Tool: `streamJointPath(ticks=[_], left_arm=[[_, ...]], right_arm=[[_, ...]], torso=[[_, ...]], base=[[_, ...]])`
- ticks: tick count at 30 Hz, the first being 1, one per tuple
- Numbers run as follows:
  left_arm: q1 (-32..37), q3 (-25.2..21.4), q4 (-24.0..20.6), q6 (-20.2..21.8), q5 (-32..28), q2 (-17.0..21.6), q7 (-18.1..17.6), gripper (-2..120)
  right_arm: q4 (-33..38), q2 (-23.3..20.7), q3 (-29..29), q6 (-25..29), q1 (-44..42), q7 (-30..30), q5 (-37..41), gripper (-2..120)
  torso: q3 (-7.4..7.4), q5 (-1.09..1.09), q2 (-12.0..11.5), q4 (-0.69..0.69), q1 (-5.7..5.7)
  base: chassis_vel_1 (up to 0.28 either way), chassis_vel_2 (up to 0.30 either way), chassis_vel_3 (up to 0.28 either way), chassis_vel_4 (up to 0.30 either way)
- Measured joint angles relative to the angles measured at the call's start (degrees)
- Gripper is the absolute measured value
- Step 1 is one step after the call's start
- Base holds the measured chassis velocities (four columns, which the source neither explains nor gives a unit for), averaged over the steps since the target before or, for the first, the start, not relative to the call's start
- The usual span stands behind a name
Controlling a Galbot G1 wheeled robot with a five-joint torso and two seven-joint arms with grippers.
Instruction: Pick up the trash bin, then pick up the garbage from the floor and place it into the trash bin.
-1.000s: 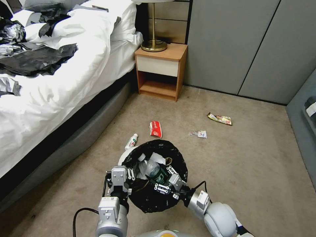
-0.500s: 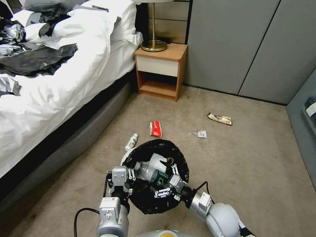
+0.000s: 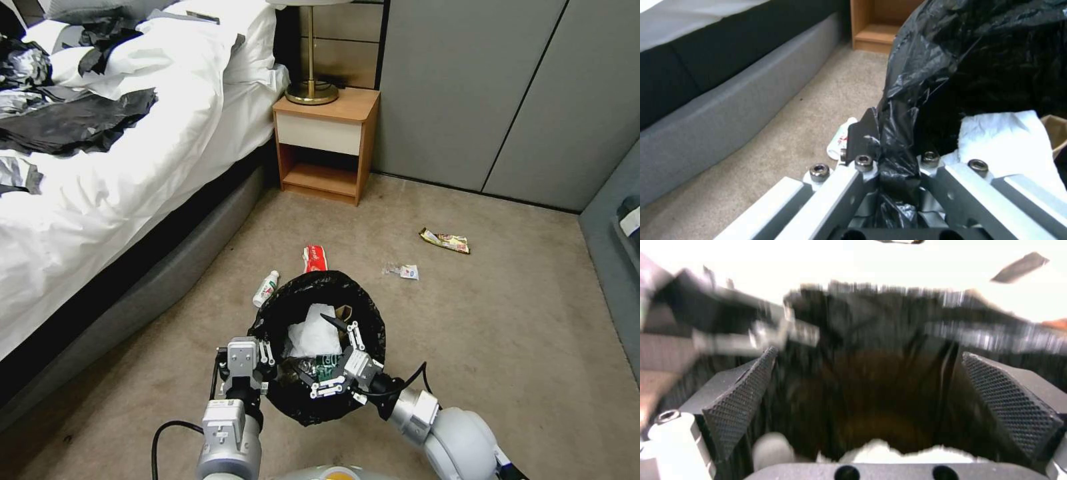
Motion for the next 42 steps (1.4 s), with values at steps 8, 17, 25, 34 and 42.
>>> streamJointPath(ticks=[8,17,25,34,42], left_arm=[[0.0,-0.1,0.9,0.0,0.6,0.0,0.1,1],[-0.6,-0.7,2.4,-0.2,0.6,-0.1,0.2,1],[-1.1,-1.9,2.9,-0.3,0.3,0.0,0.3,1],[-1.4,-3.2,2.4,-0.4,-0.8,0.5,0.3,1],[-1.5,-3.6,1.7,-0.5,-1.9,0.9,0.0,1]], right_arm=[[4.6,0.2,0.8,0.2,-0.5,0.3,0.0,100],[10.8,0.8,2.8,1.0,-2.3,2.4,0.7,100],[16.1,3.5,6.5,0.2,-5.9,15.6,-1.0,100],[19.0,7.5,8.8,0.1,-13.3,29.2,-5.2,100],[13.5,10.2,11.9,4.2,-15.6,32.0,-4.0,100]], torso=[[0.00,0.00,0.0,0.00,0.00],[0.00,0.00,0.0,0.00,0.00],[0.00,0.00,0.0,0.01,0.00],[0.00,0.00,0.0,0.00,0.00],[0.00,0.00,0.0,0.00,0.00]], base=[[0.000,0.000,0.000,0.000],[0.000,0.000,0.000,0.000],[0.000,0.000,0.000,0.000],[0.000,0.000,0.000,0.000],[0.000,0.000,0.000,0.000]])
